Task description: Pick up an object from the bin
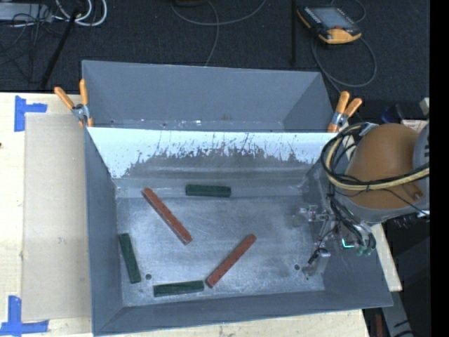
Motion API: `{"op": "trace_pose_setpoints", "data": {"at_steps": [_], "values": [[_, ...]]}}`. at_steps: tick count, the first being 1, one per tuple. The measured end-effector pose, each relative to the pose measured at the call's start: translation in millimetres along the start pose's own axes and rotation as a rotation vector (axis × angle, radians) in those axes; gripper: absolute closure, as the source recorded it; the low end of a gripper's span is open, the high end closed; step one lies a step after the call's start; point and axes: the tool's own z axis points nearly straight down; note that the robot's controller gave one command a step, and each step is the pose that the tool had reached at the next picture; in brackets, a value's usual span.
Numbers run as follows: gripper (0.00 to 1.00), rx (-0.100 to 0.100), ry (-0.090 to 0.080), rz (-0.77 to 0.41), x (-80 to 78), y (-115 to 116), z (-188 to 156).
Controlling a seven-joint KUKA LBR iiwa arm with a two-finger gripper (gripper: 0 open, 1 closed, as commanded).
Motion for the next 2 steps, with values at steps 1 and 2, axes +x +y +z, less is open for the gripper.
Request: {"op": "trace_pose_setpoints", "data": {"at_steps": [1, 2], "values": [[0.0, -0.003, -0.002, -0.029, -25.8, 66, 71], [0.0, -0.003, -0.003, -0.058, -4.0, 141, 68]]}}
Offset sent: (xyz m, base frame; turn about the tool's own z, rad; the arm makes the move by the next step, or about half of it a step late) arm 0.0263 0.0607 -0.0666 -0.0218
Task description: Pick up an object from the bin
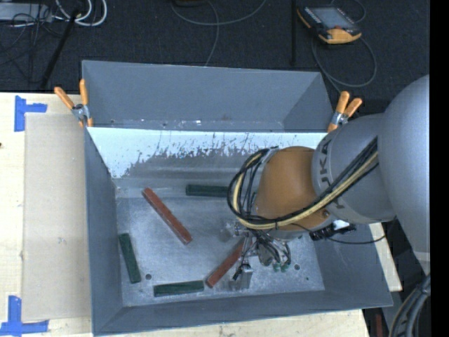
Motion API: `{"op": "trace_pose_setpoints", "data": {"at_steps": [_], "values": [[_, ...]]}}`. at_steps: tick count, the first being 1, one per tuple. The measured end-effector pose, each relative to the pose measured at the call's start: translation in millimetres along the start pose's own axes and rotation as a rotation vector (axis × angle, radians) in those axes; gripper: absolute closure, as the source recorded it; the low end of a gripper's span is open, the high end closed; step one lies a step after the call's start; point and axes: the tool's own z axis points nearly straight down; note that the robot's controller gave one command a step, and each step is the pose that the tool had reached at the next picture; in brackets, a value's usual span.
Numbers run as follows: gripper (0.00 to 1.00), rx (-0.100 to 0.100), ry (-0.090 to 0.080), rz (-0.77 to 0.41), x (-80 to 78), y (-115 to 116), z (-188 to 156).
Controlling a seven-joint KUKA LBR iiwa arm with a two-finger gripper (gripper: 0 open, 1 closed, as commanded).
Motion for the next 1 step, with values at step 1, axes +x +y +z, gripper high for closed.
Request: {"op": "trace_pose_setpoints", "data": {"at_steps": [1], "values": [[1.0, 0.004, -0.003, 0.005, -1.2, -5.3, -0.5]]}}
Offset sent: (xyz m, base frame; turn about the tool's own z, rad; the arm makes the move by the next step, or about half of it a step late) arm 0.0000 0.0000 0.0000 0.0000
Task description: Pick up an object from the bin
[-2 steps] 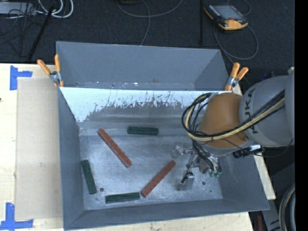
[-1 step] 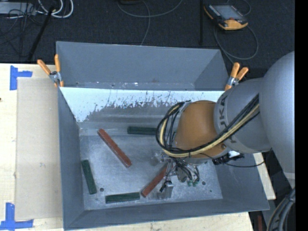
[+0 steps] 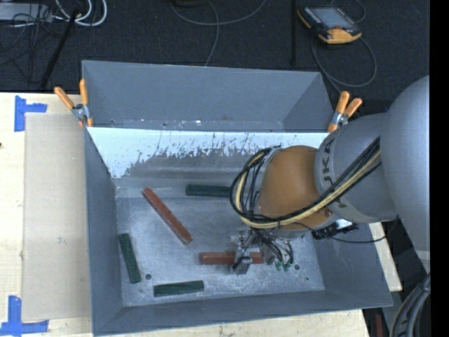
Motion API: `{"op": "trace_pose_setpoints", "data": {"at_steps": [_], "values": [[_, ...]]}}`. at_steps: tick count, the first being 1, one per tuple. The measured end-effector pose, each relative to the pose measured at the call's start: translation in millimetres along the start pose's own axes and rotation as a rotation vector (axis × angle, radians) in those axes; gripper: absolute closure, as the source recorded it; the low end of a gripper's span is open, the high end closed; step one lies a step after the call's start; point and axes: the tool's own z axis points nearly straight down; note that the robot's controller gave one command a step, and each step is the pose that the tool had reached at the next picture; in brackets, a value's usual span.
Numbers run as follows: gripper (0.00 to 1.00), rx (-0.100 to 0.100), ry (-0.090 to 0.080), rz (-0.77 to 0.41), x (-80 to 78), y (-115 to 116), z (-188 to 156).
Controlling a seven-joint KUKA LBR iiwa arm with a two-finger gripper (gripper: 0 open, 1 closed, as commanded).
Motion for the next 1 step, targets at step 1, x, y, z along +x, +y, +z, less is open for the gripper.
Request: {"op": "trace_pose_setpoints", "data": {"at_steps": [1], "values": [[1.0, 0.0, -0.01, -0.039, 8.9, 5.3, -156.5]]}}
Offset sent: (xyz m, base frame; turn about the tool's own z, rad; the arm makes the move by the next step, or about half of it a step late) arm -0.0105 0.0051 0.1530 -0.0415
